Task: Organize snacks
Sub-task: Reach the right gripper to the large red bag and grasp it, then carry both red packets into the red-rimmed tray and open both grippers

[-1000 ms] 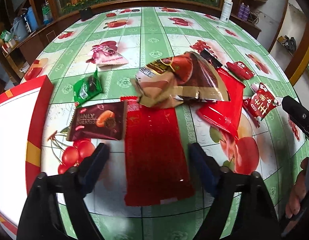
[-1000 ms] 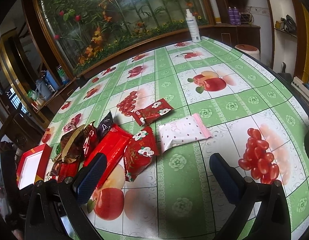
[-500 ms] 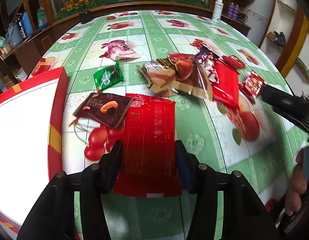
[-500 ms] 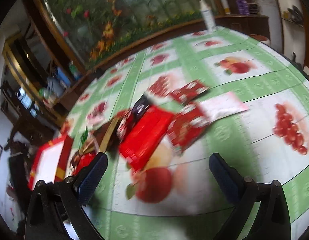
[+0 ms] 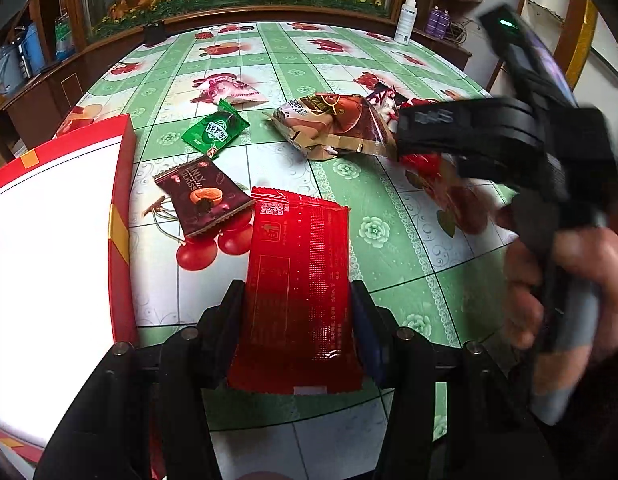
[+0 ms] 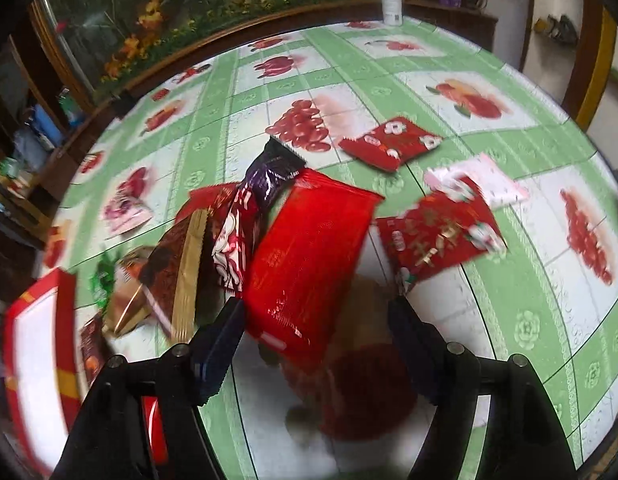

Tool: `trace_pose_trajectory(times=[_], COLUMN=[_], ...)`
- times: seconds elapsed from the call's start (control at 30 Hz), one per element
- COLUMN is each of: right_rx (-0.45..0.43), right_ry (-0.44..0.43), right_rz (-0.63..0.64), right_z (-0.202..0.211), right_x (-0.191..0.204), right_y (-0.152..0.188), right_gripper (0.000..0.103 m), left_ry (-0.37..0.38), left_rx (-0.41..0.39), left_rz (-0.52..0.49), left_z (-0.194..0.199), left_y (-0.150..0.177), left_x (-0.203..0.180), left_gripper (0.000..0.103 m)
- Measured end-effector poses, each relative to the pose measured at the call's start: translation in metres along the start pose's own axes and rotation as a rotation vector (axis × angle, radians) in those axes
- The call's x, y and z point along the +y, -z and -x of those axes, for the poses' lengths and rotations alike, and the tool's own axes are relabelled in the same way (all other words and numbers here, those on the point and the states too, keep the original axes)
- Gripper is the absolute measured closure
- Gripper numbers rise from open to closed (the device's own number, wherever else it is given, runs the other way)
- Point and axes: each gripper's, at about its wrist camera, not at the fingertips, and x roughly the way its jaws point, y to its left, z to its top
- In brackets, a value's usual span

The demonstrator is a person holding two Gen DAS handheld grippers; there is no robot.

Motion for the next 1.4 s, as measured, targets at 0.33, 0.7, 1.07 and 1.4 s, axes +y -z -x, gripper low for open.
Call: trace_pose_trajectory(times=[0.33,0.7,1.07,1.4], right_rx=[-0.006,-0.001,0.031,0.005], right_ry=[0.135,0.045,-0.033,-0.029], right_rz=[0.024,0.156,0.291,0.271], right_z=[-0.025,0.006,0.045,0.041], right_x=[0.021,-0.019,-0.071,-0.070], right_y=[-0.017,0.007,0.061,0.062], right_gripper=[0.004,0.047,0.045,0.022], left_ry=[0.004,-0.015,-0.023,-0.056], left_rx=[-0.001,0.007,0.062,0.062], left_rz=[-0.001,0.000,-0.042,-0.088], left_z=[0.004,0.006,0.000,-0.011], left_y=[0.007,0.008,-0.002,-0.011], left_x=[0.003,0.002,-0.002,-0.004], left_gripper=[0.053,0.053,0.046,0.039])
